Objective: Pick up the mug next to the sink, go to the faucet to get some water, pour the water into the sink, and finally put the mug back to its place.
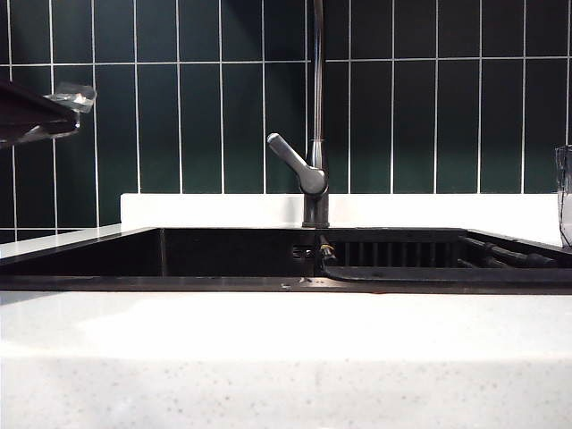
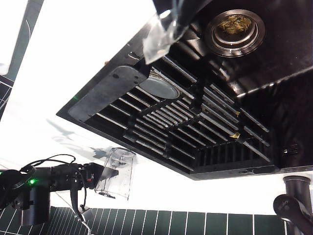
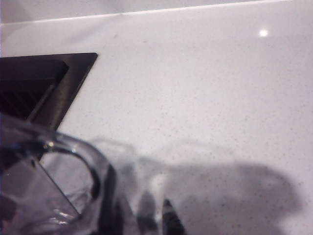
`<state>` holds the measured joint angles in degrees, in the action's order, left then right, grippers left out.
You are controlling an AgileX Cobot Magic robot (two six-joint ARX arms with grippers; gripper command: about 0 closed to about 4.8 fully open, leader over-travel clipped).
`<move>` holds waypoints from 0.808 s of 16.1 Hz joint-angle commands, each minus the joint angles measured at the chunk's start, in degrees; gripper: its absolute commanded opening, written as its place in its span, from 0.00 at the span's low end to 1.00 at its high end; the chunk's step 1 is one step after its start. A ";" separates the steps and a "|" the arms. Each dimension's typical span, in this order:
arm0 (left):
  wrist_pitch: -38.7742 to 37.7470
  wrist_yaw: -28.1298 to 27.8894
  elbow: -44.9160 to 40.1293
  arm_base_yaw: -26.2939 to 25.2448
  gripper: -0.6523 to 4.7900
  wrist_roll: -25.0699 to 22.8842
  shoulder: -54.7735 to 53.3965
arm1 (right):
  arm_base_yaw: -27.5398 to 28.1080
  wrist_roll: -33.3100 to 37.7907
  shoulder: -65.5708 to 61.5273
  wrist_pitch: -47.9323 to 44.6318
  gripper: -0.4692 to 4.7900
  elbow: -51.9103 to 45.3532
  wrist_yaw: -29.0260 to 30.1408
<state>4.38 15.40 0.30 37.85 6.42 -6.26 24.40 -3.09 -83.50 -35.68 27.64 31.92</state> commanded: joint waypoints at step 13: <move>-0.50 0.31 0.13 0.07 0.11 -0.39 -0.04 | 0.00 -0.15 4.81 4.15 0.42 -1.51 -0.31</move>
<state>3.60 15.40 0.30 37.85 6.20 -6.24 24.40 -3.29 -79.18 -32.29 26.20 31.48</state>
